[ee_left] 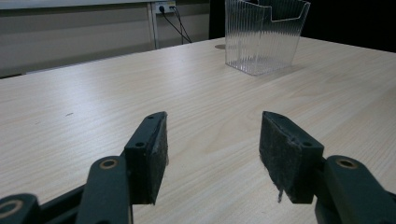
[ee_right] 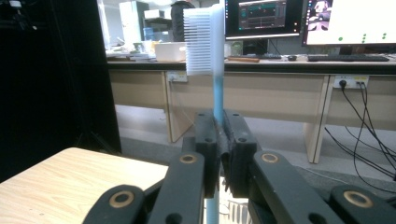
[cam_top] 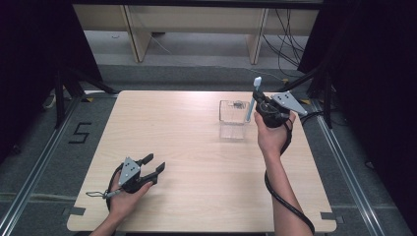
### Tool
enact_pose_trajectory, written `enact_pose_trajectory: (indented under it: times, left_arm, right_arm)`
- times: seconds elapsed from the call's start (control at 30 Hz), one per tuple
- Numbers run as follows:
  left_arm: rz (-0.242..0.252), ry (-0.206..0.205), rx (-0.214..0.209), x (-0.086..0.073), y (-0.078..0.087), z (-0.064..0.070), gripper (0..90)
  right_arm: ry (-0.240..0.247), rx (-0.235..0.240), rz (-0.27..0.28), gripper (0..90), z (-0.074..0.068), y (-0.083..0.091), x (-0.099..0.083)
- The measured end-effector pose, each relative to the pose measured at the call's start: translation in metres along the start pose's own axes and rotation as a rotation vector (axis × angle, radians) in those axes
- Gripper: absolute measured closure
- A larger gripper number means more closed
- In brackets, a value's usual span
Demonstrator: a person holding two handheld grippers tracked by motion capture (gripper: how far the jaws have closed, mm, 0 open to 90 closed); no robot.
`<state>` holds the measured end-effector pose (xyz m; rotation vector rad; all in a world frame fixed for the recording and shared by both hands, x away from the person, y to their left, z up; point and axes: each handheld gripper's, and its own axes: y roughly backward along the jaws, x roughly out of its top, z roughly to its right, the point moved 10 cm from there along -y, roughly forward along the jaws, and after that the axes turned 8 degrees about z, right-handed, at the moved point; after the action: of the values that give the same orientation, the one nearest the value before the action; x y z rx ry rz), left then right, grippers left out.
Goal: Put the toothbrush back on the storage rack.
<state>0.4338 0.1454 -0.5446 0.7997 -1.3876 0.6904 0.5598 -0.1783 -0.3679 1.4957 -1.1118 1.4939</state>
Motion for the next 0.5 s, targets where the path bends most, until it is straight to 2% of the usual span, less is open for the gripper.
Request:
enact_pose_trajectory:
  times: [0.27,0.47,0.5]
  left_arm:
    - [0.000,0.000,0.000,0.000,0.000,0.000,41.5]
    - [0.002,0.001,-0.001,0.000,0.000,0.000,41.5]
    - [0.001,0.001,-0.001,0.000,0.000,0.000,41.5]
  right_arm:
    - [-0.019,-0.012,-0.011,86.0,0.004,-0.006,-0.005]
    - [-0.018,-0.028,-0.027,86.0,0.008,-0.009,-0.011]
    - [-0.017,-0.028,-0.017,86.0,0.008,-0.010,-0.011]
